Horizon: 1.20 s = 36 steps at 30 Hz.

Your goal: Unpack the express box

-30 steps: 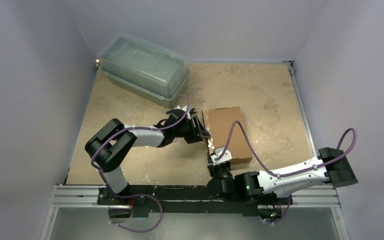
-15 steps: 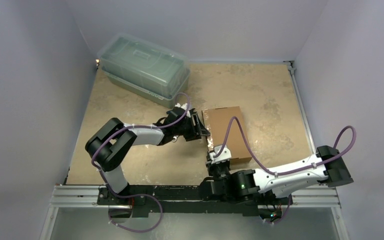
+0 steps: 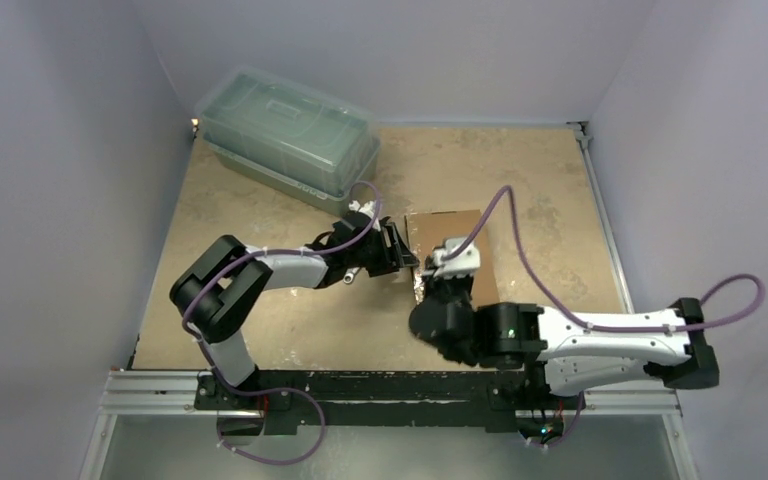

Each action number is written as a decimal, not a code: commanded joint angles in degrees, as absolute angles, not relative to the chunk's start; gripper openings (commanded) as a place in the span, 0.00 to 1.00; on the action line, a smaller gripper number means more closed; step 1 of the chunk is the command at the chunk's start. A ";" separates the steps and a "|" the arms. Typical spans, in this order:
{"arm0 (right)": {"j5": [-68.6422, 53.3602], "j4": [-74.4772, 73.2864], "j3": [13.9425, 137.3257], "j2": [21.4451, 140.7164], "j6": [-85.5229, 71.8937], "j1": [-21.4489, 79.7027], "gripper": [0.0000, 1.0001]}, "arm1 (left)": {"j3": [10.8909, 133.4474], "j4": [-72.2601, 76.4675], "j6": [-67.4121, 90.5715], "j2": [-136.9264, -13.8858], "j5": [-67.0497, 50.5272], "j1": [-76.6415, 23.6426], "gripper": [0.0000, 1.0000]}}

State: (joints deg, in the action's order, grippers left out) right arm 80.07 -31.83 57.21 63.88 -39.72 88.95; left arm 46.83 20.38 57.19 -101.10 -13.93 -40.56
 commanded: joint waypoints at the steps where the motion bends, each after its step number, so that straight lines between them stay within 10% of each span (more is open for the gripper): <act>1: 69.39 -13.21 52.46 56.00 -17.02 75.12 0.00 | 49.65 12.79 51.46 -94.49 -12.05 -39.07 0.63; 13: 47.63 -29.05 58.66 69.30 -20.93 32.11 0.00 | 51.95 5.07 46.93 -81.55 -20.59 -33.57 0.70; 27: 50.67 -39.58 71.28 101.12 -14.19 11.03 0.04 | 63.66 -20.18 26.62 -74.59 -16.20 -33.48 0.70; 36: 48.75 -41.02 76.61 110.97 -8.33 9.15 0.36 | 53.78 -13.67 31.35 -70.18 -22.86 -33.48 0.70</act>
